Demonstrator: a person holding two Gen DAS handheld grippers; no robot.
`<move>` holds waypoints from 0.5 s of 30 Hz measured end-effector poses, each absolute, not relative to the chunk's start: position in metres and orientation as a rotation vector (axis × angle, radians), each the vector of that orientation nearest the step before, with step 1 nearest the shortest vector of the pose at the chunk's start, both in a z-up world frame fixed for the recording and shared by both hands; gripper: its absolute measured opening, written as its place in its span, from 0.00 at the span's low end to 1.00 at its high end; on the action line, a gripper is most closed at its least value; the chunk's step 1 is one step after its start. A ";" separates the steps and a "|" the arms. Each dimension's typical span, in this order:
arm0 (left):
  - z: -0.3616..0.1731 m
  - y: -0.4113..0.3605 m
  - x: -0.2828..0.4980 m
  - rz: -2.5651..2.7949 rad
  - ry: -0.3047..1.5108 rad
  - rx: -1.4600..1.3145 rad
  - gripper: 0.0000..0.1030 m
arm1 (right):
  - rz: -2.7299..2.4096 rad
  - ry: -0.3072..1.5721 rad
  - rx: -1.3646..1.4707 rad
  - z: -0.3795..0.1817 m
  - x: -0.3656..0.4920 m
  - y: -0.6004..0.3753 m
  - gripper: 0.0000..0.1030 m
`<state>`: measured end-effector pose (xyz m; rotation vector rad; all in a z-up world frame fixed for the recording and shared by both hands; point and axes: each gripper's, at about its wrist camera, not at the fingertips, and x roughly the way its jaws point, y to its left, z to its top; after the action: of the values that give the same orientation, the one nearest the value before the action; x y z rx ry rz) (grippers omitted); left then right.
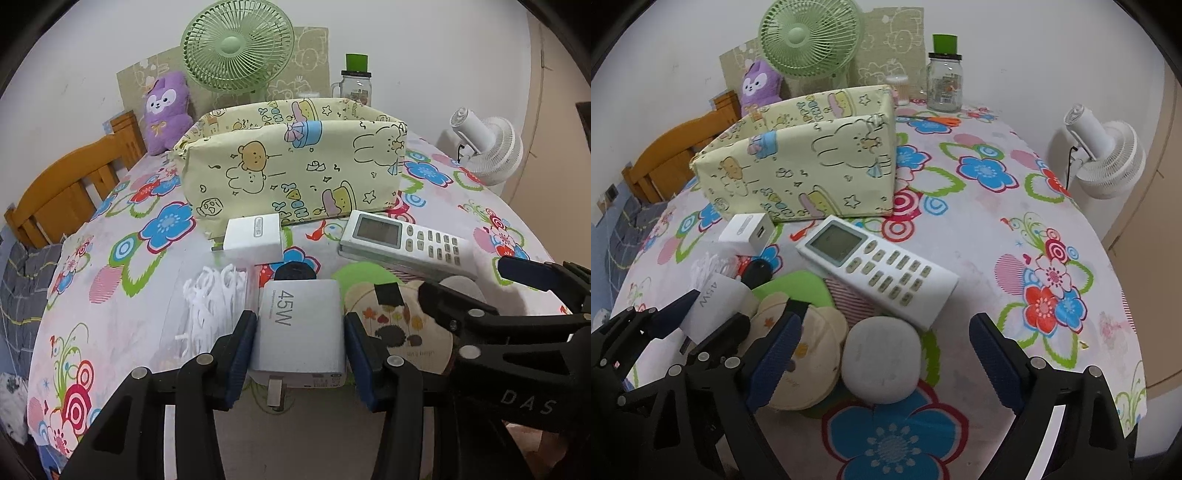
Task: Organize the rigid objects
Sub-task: 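Grasp the round white puck container with the right tool while the left tool holds the charger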
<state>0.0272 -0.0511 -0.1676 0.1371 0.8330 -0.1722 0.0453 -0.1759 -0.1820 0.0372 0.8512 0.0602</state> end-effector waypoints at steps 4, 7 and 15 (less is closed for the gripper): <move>-0.168 -0.052 0.026 -0.168 0.824 0.144 0.48 | 0.071 0.863 0.059 -0.186 0.046 -0.174 0.91; -0.168 -0.054 0.028 -0.170 0.824 0.141 0.48 | 0.056 0.861 0.071 -0.186 0.046 -0.177 0.88; -0.168 -0.067 0.036 -0.195 0.816 0.153 0.47 | 0.024 0.871 0.119 -0.184 0.043 -0.194 0.71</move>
<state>0.0359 -0.0673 -0.1681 0.1531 0.8158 -0.1950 0.0433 -0.1945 -0.1843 0.1193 0.8709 0.0244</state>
